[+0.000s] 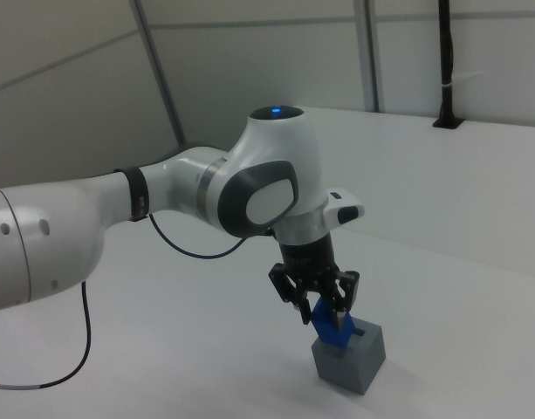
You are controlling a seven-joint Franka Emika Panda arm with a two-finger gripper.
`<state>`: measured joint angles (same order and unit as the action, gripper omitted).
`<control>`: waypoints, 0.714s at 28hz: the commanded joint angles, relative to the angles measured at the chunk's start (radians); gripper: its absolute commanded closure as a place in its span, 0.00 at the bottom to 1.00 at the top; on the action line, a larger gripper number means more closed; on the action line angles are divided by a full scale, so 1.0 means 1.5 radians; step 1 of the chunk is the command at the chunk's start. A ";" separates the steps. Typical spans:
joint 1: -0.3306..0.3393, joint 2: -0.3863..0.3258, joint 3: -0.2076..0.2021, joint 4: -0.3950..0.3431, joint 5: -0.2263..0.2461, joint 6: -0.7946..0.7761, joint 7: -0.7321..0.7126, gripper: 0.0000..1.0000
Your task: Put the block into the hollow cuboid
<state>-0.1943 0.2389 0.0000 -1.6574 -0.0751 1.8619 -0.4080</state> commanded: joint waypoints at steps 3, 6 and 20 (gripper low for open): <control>0.000 0.025 0.001 0.015 0.001 0.016 -0.014 1.00; 0.000 0.028 0.001 0.015 0.001 0.021 -0.013 1.00; 0.000 0.039 0.002 0.015 0.002 0.049 -0.012 1.00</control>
<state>-0.1941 0.2778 0.0014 -1.6544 -0.0751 1.9193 -0.4093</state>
